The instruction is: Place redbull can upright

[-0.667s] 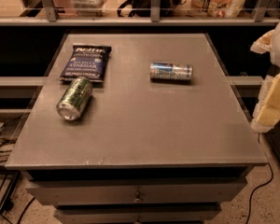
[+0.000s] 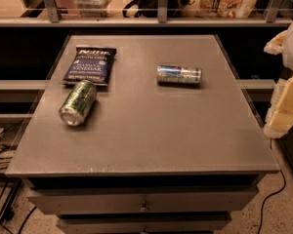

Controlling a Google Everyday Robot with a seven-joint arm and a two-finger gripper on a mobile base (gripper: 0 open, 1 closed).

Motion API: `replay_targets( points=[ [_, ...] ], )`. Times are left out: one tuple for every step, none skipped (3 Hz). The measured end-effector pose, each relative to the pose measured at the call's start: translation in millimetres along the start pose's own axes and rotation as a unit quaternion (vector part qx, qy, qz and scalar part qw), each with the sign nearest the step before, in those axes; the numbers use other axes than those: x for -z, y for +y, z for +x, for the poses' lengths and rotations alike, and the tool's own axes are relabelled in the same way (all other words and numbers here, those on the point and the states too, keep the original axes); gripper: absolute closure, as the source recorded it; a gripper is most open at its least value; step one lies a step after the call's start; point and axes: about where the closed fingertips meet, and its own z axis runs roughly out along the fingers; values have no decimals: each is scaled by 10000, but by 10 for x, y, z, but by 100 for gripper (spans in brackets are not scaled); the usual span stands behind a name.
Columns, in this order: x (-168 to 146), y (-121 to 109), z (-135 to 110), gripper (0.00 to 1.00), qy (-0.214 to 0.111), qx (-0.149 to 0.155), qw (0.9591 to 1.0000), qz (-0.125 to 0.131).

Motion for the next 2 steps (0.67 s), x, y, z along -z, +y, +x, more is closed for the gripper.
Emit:
replay_targets(
  points=[
    [-86, -17, -114, 0, 463, 375, 9979, 253],
    [-274, -110, -284, 0, 892, 813, 9919, 395]
  ],
)
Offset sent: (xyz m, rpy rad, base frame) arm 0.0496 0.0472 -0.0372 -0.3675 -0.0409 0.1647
